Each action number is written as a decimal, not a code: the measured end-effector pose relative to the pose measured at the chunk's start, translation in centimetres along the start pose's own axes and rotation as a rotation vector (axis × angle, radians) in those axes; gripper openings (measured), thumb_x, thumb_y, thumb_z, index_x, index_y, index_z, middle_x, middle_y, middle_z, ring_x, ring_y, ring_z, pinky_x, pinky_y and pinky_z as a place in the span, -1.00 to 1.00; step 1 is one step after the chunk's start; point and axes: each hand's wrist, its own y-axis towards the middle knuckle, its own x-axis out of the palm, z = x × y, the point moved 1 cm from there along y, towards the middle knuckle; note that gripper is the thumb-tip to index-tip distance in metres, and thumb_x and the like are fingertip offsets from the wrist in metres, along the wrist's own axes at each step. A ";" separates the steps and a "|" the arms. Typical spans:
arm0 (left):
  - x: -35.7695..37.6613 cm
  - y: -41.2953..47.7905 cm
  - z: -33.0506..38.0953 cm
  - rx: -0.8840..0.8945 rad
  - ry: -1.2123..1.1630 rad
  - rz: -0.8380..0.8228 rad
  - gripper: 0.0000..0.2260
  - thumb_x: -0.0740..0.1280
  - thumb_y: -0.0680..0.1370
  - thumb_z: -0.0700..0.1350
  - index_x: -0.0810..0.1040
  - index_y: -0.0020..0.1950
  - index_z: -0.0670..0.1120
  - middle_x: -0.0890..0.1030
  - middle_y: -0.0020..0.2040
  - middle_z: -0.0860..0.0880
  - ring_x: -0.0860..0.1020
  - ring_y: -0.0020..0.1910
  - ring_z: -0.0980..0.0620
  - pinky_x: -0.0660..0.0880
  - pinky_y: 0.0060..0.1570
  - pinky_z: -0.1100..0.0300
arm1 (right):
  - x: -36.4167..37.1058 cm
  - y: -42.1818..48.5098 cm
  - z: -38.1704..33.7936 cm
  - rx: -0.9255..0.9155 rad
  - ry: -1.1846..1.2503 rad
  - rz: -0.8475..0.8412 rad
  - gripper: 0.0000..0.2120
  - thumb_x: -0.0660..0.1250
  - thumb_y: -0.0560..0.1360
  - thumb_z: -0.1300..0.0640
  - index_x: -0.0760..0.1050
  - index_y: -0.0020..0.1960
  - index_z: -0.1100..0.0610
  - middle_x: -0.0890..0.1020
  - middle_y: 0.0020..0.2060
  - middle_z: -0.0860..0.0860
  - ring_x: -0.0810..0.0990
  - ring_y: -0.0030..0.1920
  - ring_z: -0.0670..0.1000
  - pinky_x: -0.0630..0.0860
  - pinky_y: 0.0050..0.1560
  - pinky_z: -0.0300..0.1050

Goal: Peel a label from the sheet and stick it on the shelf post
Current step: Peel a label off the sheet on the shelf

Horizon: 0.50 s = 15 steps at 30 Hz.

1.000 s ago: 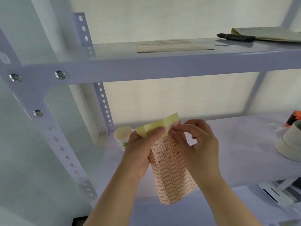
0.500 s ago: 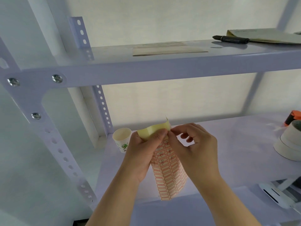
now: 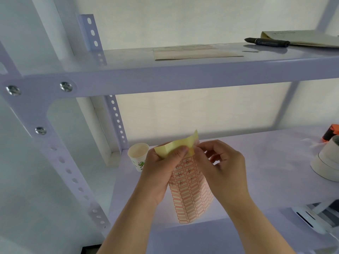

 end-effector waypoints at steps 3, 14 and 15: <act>-0.5 0.4 -0.2 -0.039 0.030 0.058 -0.94 0.52 0.45 -0.14 0.74 -0.13 -0.11 0.76 -0.13 -0.18 0.73 -0.11 -0.15 0.62 -0.02 -0.08 | 0.0 0.2 0.4 0.103 0.032 -0.003 -0.88 0.43 0.49 0.19 0.67 -0.19 0.02 0.71 -0.27 -0.16 0.65 -0.31 -0.07 0.54 -0.32 -0.28; -2.2 4.3 -4.0 -0.291 0.204 0.195 -0.88 0.53 0.47 -0.18 0.70 -0.03 -0.16 0.78 -0.15 -0.16 0.76 -0.17 -0.15 0.69 -0.07 -0.11 | -0.3 0.7 2.2 0.293 0.032 0.022 -0.82 0.42 0.50 0.16 0.63 -0.25 -0.03 0.69 -0.32 -0.20 0.57 -0.41 -0.22 0.47 -0.40 -0.38; -2.3 4.8 -4.6 -0.325 0.223 0.205 -0.82 0.54 0.45 -0.18 0.70 0.02 -0.18 0.78 -0.11 -0.19 0.76 -0.13 -0.19 0.69 -0.06 -0.16 | -0.3 0.7 2.4 0.303 0.035 0.024 -0.83 0.43 0.50 0.15 0.64 -0.25 -0.03 0.69 -0.32 -0.20 0.57 -0.41 -0.22 0.47 -0.40 -0.37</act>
